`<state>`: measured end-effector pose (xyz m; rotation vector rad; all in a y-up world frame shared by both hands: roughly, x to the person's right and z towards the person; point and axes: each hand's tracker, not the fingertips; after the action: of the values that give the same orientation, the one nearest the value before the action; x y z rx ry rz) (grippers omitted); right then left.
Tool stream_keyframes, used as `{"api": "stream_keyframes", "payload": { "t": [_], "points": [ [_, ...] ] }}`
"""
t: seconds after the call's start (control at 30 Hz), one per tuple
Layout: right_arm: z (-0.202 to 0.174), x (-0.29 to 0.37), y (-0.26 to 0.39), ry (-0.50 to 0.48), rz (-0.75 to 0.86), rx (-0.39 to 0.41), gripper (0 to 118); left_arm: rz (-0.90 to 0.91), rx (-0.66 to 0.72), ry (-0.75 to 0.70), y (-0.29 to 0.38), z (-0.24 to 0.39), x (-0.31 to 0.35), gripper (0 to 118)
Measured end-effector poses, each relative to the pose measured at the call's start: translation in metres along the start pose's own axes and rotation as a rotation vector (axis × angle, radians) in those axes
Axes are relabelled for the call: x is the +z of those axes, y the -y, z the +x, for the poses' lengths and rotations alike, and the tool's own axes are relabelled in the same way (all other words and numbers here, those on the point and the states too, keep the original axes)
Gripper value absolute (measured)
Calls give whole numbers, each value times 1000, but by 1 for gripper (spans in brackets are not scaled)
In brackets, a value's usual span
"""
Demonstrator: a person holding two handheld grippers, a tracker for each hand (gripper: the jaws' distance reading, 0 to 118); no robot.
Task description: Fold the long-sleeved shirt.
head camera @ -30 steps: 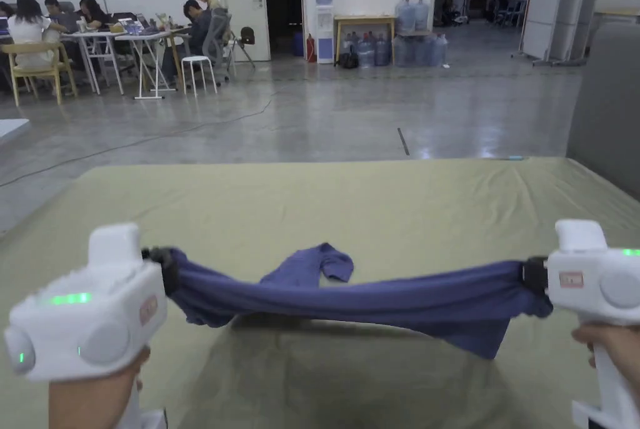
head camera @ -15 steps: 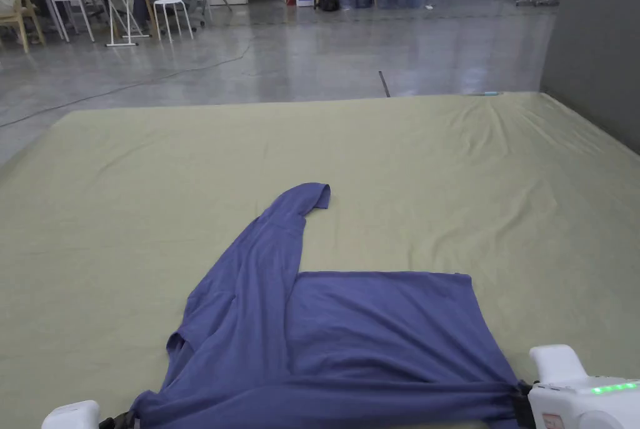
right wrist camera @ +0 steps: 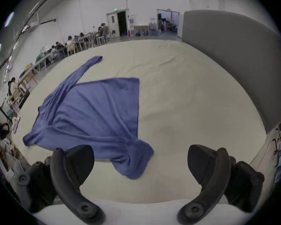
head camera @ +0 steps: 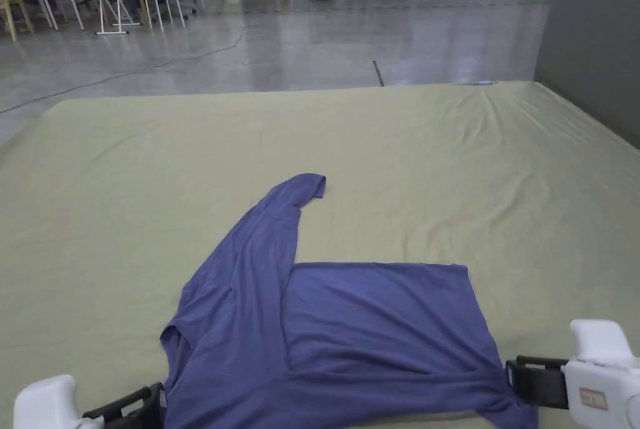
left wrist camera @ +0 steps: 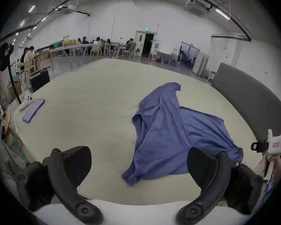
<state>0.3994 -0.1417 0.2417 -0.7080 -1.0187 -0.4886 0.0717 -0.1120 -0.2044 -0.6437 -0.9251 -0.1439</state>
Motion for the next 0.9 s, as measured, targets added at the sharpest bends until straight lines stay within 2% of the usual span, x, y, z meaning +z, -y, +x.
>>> {"api": "stream_keyframes", "payload": {
  "t": [0.03,0.07,0.1,0.13,0.17,0.2,0.37,0.4,0.5,0.6,0.77,0.9],
  "points": [
    [1,1,-1,-9,9,-22,117,2,-4,0,4,-2,1,118],
    [1,1,-1,-24,18,-43,110,5,-7,5,3,-3,0,118],
    [0,0,0,-40,37,-67,93,0,-3,12,2,-2,-1,113],
    [0,7,-4,-36,38,-69,54,-17,-1,28,1,-1,-4,88],
    [-4,1,-2,-33,27,-72,2,-29,-8,39,-1,0,-8,12],
    [-8,-3,3,-1,24,-74,2,-47,-20,17,0,4,-14,0],
    [-20,-24,15,-58,-4,-73,2,-65,-51,67,-18,21,-34,0],
    [-17,-5,4,-62,-7,-70,2,-62,-71,79,-28,27,-40,0],
    [-20,-9,3,-46,-10,-42,2,-27,-109,88,-62,49,-58,0],
    [-15,-7,-7,-49,-17,-52,2,-19,-101,125,-92,61,-82,0],
    [-10,-18,-15,-57,-36,-65,2,-41,-149,128,-139,86,-135,0],
    [-8,-26,-22,-62,-51,-73,2,-94,-127,141,-188,107,-198,0]
  ]
}}
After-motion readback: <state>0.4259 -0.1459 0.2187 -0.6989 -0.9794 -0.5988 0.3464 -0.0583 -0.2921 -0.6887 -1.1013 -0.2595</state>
